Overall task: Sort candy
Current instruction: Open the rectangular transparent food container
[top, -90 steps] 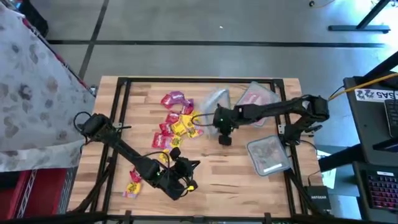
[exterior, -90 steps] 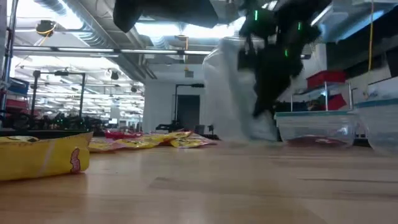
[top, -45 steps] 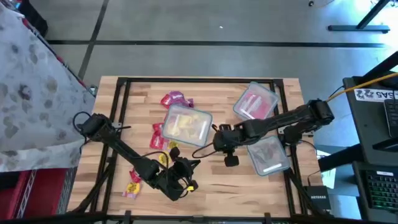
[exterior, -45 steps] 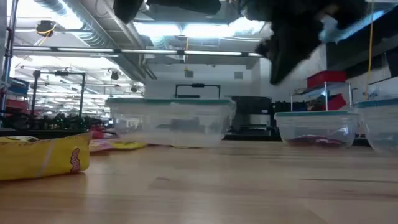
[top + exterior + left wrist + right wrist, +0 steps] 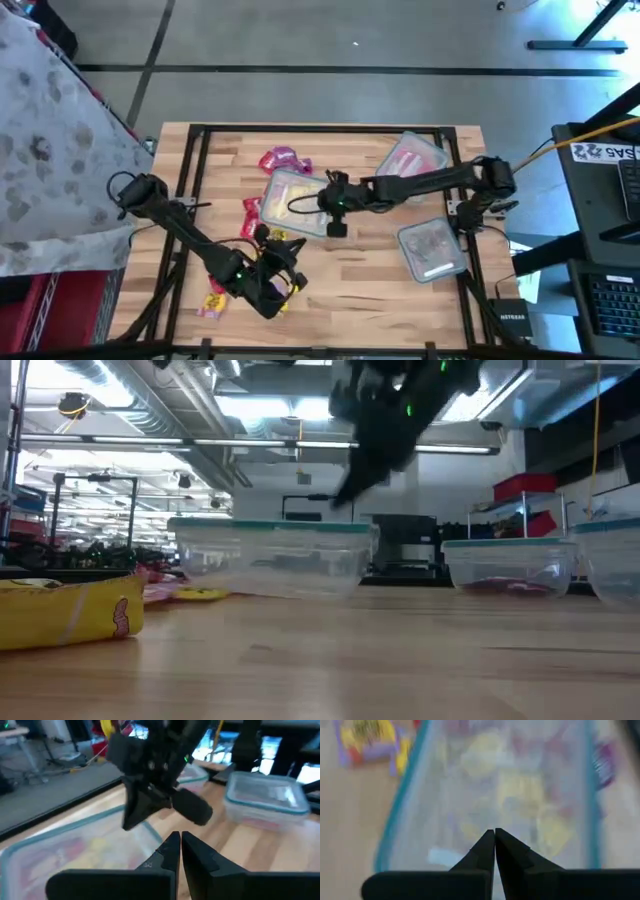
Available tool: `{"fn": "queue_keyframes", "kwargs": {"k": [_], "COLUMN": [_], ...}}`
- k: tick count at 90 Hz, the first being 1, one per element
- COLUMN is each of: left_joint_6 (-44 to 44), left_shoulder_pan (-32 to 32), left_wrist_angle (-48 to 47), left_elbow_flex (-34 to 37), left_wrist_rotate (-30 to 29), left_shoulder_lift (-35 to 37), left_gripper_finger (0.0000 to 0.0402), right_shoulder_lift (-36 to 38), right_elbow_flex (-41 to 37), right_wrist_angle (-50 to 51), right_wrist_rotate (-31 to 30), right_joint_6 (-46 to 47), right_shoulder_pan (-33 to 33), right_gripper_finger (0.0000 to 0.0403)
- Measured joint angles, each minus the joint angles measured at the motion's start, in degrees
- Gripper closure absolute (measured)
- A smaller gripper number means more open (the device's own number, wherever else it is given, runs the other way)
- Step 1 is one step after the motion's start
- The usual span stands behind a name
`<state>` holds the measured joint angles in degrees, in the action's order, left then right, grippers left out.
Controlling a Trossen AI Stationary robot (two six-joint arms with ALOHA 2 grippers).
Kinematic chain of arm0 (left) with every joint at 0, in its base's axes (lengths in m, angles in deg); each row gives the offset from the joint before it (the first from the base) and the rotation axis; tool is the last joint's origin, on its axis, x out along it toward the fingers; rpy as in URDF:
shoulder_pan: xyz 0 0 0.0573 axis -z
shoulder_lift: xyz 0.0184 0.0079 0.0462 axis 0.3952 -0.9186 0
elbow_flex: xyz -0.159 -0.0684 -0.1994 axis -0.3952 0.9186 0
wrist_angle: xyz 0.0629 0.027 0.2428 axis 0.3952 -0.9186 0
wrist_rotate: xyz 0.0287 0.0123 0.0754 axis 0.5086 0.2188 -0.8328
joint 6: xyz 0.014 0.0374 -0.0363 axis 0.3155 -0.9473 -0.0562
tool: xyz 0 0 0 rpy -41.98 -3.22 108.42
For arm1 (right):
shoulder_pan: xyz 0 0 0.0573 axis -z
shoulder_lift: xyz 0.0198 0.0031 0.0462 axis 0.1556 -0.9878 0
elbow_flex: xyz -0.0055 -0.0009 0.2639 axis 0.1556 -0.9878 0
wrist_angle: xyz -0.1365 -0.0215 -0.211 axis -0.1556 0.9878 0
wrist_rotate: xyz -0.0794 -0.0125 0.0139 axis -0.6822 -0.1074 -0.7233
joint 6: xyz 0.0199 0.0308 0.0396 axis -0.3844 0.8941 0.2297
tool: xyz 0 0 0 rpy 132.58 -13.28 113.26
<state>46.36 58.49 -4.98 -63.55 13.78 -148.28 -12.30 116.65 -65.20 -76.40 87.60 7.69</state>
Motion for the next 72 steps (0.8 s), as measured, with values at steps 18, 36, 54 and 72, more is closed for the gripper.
{"fn": "queue_keyframes", "kwargs": {"k": [18, 36, 54, 72], "left_joint_6": [12.8, 14.0, 13.9, 2.0], "left_shoulder_pan": [-0.1, -0.1, -0.2, -0.3], "left_wrist_angle": [-11.4, -11.6, -9.5, 4.2], "left_elbow_flex": [0.0, 0.0, 0.0, 0.0], "left_wrist_rotate": [1.6, 4.7, 4.7, 5.0], "left_shoulder_lift": [0.5, 0.5, 0.5, 0.1], "left_gripper_finger": [0.0402, 0.0402, 0.0402, 0.0402], "right_shoulder_lift": [-1.1, 0.9, 2.5, 8.1], "right_elbow_flex": [0.3, 0.0, 0.0, 0.2], "right_wrist_angle": [6.9, 11.0, 10.0, 12.4], "right_wrist_rotate": [6.4, 13.8, 12.8, 3.9], "right_joint_6": [2.9, 7.7, 9.1, 12.2], "right_shoulder_pan": [-5.1, -14.4, -22.5, -27.7], "right_gripper_finger": [0.0403, 0.0403, 0.0403, 0.0403]}}
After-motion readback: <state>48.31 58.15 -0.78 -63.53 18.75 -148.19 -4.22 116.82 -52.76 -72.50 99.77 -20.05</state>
